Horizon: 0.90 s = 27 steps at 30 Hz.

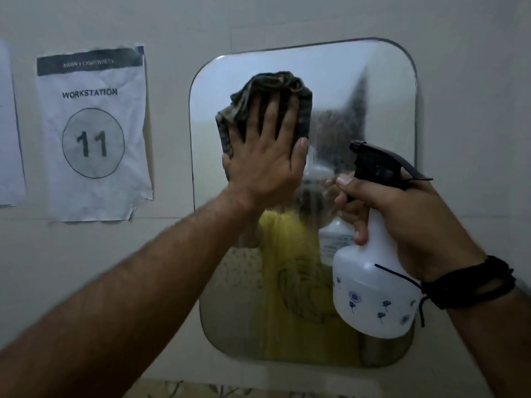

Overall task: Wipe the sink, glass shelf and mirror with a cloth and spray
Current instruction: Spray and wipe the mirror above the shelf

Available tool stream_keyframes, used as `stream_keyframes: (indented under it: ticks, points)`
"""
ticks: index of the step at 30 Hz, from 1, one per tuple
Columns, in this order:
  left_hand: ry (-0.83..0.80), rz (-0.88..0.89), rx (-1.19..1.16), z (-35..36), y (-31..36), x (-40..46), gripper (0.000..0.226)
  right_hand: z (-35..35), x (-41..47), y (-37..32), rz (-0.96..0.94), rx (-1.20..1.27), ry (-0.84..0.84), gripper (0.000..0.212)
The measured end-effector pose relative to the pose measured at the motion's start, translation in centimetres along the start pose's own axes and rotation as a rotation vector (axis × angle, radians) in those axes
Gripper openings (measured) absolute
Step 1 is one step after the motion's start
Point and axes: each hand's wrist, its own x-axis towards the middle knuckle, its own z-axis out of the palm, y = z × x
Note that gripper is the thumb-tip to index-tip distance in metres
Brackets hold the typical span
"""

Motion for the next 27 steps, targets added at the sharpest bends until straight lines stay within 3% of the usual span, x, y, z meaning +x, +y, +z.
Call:
stream_keyframes:
  ticks: [6, 13, 21, 27]
  points:
    - [-0.007, -0.019, -0.029, -1.3, -0.6, 5.2, 0.065, 0.0, 1.0, -0.3, 0.032, -0.033, 0.010, 0.032]
    - [0.008, -0.032, -0.025, 0.3, 1.3, -0.3, 0.066, -0.6, 0.5, 1.1, 0.067, -0.047, 0.033, 0.033]
    - [0.001, -0.073, -0.046, -1.7, 0.2, 8.8, 0.069, -1.3, 0.9, 1.6, 0.046, -0.024, 0.036, 0.029]
    - [0.017, 0.037, -0.015, 0.8, 2.5, -2.2, 0.066, -1.8, -0.6, 2.5, 0.039, -0.030, 0.049, 0.023]
